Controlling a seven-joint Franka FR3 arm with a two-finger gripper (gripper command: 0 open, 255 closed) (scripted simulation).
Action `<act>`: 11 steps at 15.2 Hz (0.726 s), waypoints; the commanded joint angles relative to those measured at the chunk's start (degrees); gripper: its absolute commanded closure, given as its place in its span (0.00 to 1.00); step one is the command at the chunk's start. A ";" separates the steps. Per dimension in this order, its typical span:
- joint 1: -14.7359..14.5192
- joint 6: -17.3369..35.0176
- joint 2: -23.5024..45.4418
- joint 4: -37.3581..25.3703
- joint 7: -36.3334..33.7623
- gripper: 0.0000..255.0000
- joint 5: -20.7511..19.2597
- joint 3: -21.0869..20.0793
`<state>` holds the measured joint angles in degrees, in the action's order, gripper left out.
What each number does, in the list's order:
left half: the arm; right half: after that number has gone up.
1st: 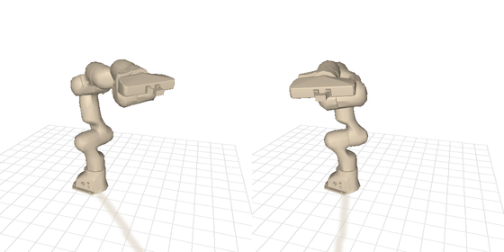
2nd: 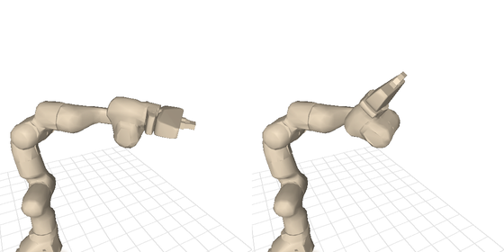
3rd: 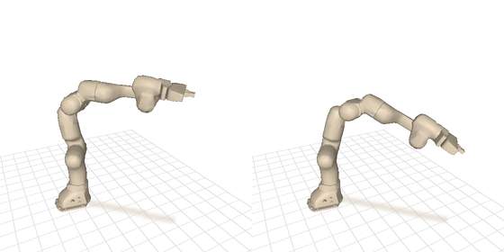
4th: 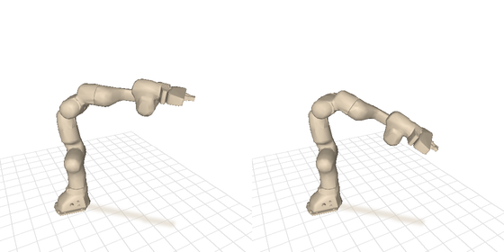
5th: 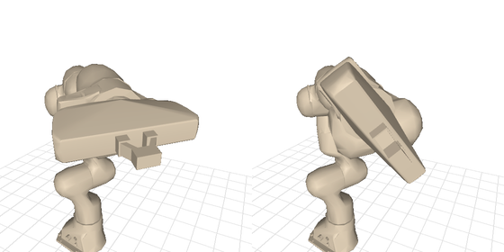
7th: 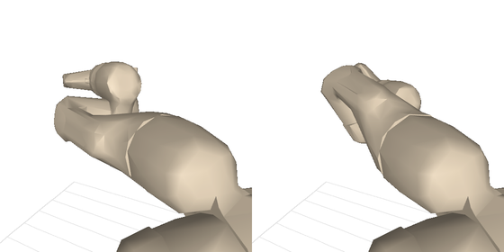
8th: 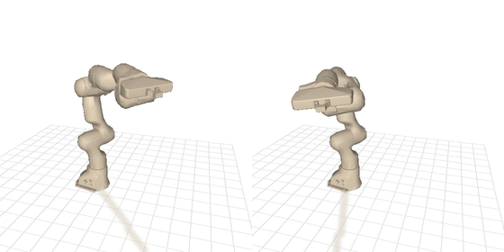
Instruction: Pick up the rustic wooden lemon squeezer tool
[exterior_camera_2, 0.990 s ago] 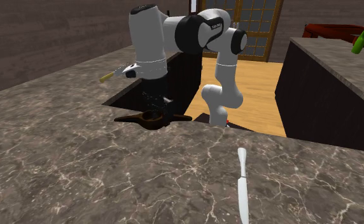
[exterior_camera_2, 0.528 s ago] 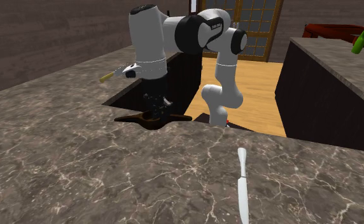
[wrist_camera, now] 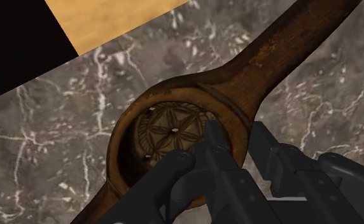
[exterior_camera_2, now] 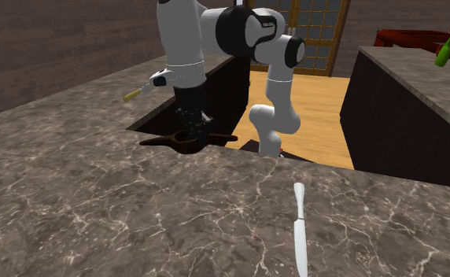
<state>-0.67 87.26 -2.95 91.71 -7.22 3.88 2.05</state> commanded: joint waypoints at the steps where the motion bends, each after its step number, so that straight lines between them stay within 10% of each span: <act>1: -0.03 -1.89 0.47 -2.38 -0.18 1.00 0.02 -0.03; 11: 0.05 -9.11 3.37 -12.50 -0.53 1.00 0.19 0.06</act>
